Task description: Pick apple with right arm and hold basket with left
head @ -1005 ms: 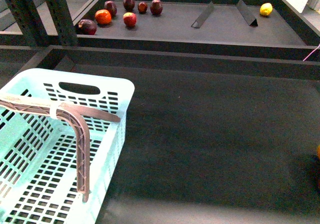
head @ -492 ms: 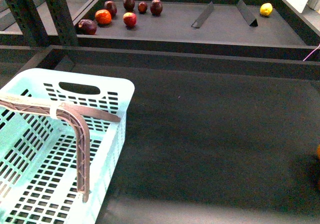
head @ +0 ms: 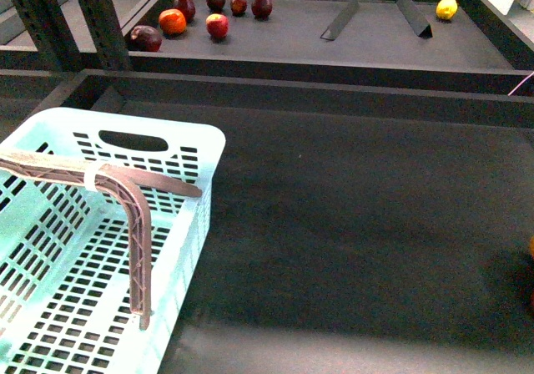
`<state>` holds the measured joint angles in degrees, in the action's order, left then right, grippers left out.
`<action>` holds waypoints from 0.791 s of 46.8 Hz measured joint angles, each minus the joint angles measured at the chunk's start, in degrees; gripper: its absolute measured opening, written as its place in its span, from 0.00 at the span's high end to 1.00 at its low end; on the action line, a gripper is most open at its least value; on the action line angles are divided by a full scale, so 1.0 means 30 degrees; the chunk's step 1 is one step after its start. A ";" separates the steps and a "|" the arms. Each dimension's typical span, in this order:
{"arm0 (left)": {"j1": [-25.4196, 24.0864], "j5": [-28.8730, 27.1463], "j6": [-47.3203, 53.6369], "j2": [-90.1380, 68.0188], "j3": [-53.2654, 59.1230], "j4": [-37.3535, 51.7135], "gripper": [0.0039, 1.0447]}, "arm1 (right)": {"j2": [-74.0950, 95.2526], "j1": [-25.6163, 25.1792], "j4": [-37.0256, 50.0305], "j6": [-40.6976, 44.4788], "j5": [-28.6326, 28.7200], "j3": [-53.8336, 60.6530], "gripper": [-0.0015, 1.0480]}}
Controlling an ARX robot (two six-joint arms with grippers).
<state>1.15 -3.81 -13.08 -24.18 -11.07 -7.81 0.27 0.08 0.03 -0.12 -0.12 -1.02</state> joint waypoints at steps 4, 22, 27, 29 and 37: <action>-0.0525 0.1581 -0.1596 -0.1872 -0.0495 0.1224 0.06 | 0.0000 0.0000 0.0000 0.0000 0.0000 0.0000 0.09; -0.0896 0.4328 -1.1672 -1.3384 -0.3585 0.7082 0.06 | 0.0000 0.0000 0.0000 0.0000 0.0000 0.0000 0.09; -0.0131 0.4007 -1.3573 -1.5839 -0.4801 0.7788 0.06 | 0.0000 0.0000 0.0000 0.0000 0.0000 0.0000 0.09; 0.0182 0.3796 -1.4367 -1.6772 -0.5217 0.8094 0.06 | 0.0000 0.0000 0.0000 0.0000 0.0000 0.0000 0.09; 0.1231 0.3206 -1.6524 -1.9642 -0.6798 0.8728 0.06 | 0.0000 0.0000 0.0000 0.0000 0.0000 0.0000 0.09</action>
<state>4.84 5.80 -62.65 -83.11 -31.46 18.37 0.27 0.08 0.03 -0.12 -0.12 -1.02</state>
